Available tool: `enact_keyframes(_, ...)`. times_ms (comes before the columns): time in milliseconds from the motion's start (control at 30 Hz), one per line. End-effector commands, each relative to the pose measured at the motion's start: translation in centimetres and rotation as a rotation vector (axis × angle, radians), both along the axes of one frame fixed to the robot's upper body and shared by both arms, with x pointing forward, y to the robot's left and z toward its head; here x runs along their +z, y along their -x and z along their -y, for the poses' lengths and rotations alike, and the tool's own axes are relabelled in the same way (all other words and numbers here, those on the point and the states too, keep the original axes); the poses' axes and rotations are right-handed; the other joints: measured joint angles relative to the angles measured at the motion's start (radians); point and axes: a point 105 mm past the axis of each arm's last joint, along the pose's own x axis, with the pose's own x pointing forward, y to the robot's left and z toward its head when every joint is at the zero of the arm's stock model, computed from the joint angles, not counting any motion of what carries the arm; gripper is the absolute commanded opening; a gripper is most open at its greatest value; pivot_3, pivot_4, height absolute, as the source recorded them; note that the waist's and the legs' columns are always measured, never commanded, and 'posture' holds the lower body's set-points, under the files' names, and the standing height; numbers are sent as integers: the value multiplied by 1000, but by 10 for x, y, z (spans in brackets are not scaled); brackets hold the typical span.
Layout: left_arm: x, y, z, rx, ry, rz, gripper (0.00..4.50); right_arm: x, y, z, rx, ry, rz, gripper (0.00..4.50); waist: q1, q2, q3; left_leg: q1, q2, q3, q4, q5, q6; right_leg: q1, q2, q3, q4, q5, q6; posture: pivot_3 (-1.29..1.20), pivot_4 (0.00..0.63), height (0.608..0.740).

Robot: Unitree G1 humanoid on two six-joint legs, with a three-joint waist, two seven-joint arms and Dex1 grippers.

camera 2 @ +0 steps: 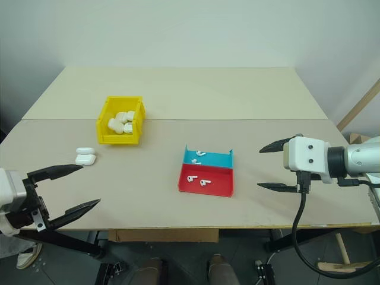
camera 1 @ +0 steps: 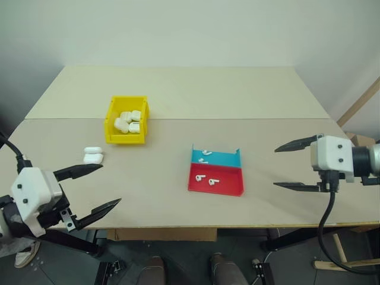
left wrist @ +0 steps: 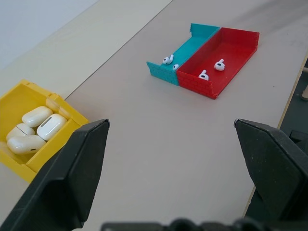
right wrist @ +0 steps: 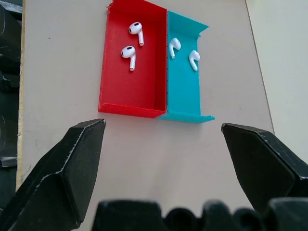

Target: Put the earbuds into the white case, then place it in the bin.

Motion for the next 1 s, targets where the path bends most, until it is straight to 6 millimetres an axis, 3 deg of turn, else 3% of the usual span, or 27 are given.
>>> enact_keyframes(33,2,-1,-1,3,-2,-2,4500,9,0,-2,14,2,52,4479,0,0,0,0,0,0,0,0,0,0,0,0,0,0,0,0,150,740)
enact_keyframes(467,7,-6,1,47,-9,42,4500,10,0,-2,7,6,54,4479,0,0,0,0,0,0,0,0,0,0,0,0,0,0,0,0,150,740)
enact_keyframes(733,15,-18,-8,310,-89,97,4500,11,1,-6,22,5,46,4479,0,0,0,0,0,0,0,0,0,0,0,0,0,0,0,0,150,740)
enact_keyframes(1000,-3,-22,-27,546,-151,-141,4500,14,1,-8,38,20,41,4479,-1,-1,1,0,0,-1,0,0,0,0,0,0,0,2,-4,0,150,740)
